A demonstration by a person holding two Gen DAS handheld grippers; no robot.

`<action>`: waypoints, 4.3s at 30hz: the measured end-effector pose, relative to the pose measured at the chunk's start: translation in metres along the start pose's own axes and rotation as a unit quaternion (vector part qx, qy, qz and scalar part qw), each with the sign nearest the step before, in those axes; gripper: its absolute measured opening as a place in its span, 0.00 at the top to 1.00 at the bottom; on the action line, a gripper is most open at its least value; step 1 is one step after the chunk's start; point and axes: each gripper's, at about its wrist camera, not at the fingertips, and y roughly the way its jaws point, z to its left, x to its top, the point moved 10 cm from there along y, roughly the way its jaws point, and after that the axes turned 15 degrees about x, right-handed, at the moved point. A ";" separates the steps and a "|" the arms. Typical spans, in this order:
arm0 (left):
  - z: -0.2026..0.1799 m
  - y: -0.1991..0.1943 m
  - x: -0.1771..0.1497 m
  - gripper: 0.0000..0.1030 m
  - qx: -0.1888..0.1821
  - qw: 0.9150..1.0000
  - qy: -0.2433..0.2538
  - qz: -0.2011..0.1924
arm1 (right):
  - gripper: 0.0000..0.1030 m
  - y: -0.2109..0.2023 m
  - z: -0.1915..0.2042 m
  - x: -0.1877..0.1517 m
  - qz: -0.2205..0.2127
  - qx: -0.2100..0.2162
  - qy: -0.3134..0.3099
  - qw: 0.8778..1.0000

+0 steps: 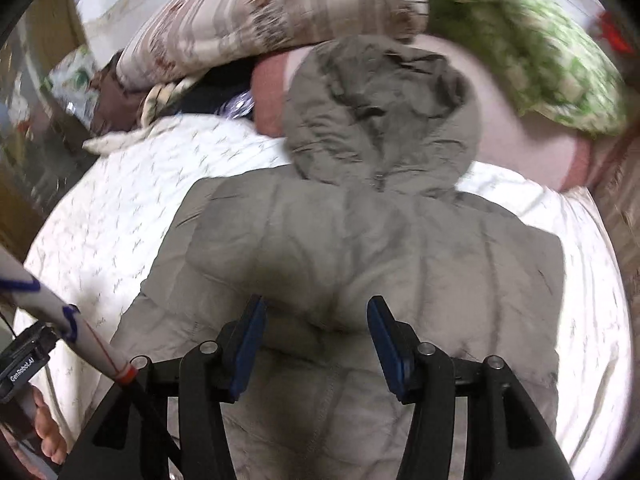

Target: Fold large clothes

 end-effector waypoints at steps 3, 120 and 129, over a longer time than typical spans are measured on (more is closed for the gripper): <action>-0.035 0.007 0.008 0.30 -0.035 0.999 0.019 0.024 | 0.44 -0.026 -0.032 -0.010 -0.020 -0.020 0.013 1.000; 0.028 0.053 -0.013 0.43 0.109 0.993 0.004 0.039 | 0.50 -0.019 0.024 -0.019 -0.026 0.081 0.103 0.991; 0.023 0.057 -0.016 0.43 0.119 0.992 0.014 0.041 | 0.51 -0.024 -0.087 0.057 -0.063 -0.118 0.092 0.987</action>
